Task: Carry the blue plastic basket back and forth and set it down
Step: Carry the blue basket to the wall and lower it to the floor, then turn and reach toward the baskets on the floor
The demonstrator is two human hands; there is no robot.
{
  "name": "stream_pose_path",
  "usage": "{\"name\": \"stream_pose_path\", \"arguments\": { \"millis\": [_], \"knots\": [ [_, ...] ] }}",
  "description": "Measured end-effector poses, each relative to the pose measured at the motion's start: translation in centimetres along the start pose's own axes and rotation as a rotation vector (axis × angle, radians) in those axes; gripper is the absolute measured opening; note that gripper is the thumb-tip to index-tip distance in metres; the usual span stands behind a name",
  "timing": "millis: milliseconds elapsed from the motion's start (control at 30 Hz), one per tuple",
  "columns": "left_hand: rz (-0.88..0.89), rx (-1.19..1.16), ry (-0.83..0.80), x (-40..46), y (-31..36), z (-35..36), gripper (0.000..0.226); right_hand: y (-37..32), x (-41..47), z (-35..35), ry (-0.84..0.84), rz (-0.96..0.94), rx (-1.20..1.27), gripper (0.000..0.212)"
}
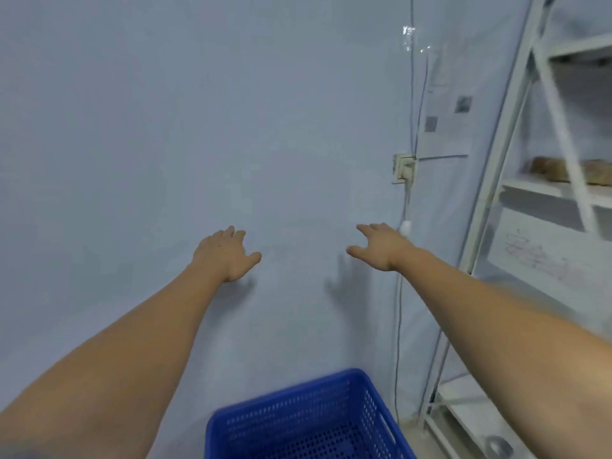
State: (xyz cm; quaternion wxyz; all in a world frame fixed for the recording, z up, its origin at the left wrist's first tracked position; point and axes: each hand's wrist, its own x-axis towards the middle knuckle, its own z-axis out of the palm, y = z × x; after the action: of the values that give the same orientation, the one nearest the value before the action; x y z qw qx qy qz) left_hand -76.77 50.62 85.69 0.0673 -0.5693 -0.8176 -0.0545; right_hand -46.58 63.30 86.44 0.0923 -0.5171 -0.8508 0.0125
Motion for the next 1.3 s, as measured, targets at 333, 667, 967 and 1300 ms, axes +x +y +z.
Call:
{"name": "stream_pose_path", "arguments": {
  "millis": [333, 667, 967, 1300],
  "knots": [
    [0.486, -0.134, 0.007, -6.4, 14.3, -2.9, 0.083, 7.1, -22.4, -5.0, 0.040, 0.466, -0.070, 0.085],
    [1.048, -0.292, 0.012, -26.2, 35.5, -7.3, 0.084, 13.0, -55.5, -12.9, 0.107, 0.987, -0.150, 0.092],
    [1.470, -0.323, -0.068, -55.3, 46.4, -10.0, 0.080, 5.0, -91.5, -16.2, 0.121, 1.509, -0.212, 0.087],
    [1.923, -0.466, -0.042, -81.4, 51.4, -13.7, 0.061, -7.3, -116.4, -16.5, 0.203, 1.975, -0.184, 0.088]
  ]
}}
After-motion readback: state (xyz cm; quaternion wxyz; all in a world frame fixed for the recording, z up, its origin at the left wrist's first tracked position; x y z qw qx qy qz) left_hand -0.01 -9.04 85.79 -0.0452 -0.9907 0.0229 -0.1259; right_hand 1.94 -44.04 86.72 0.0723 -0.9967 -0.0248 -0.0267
